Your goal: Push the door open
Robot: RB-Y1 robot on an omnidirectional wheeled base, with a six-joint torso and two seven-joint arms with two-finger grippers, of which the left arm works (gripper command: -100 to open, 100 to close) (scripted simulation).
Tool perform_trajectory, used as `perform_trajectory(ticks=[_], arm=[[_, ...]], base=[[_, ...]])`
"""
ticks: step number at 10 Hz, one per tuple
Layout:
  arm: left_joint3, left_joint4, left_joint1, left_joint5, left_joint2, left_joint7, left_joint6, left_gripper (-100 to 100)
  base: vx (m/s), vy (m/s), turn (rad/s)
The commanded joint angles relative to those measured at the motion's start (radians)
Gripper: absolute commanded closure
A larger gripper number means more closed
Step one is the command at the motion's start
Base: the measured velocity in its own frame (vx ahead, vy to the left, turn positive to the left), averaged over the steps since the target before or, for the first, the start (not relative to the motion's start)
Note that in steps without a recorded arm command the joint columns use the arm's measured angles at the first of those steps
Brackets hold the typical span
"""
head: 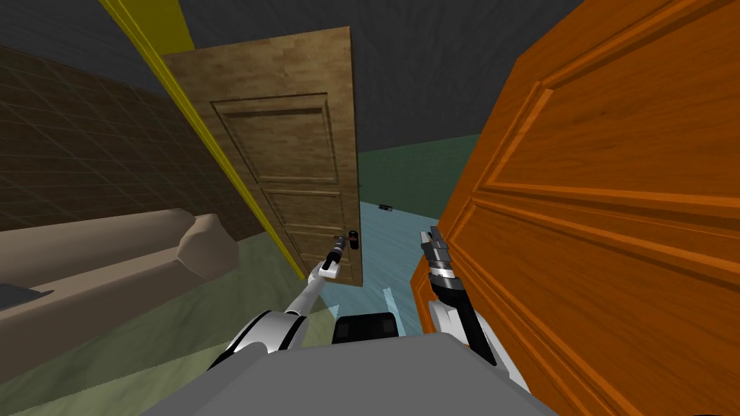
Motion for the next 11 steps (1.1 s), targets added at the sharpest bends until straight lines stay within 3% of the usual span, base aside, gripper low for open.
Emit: perform_trajectory(ticks=[1,4,5,11], arm=[[0.017,0.007,-0.009,0.005,0.005,-0.006,-0.006,100],[0.029,0.004,0.000,0.008,0.011,-0.010,-0.001,100],[0.051,0.001,-0.002,0.011,0.015,-0.031,-0.001,100],[0.103,-0.003,-0.005,0.018,0.009,-0.088,0.001,100]], base=[[0.140,-0.171,0.083],[0.115,-0.116,0.053],[0.160,0.001,0.148],[0.200,0.003,0.087]])
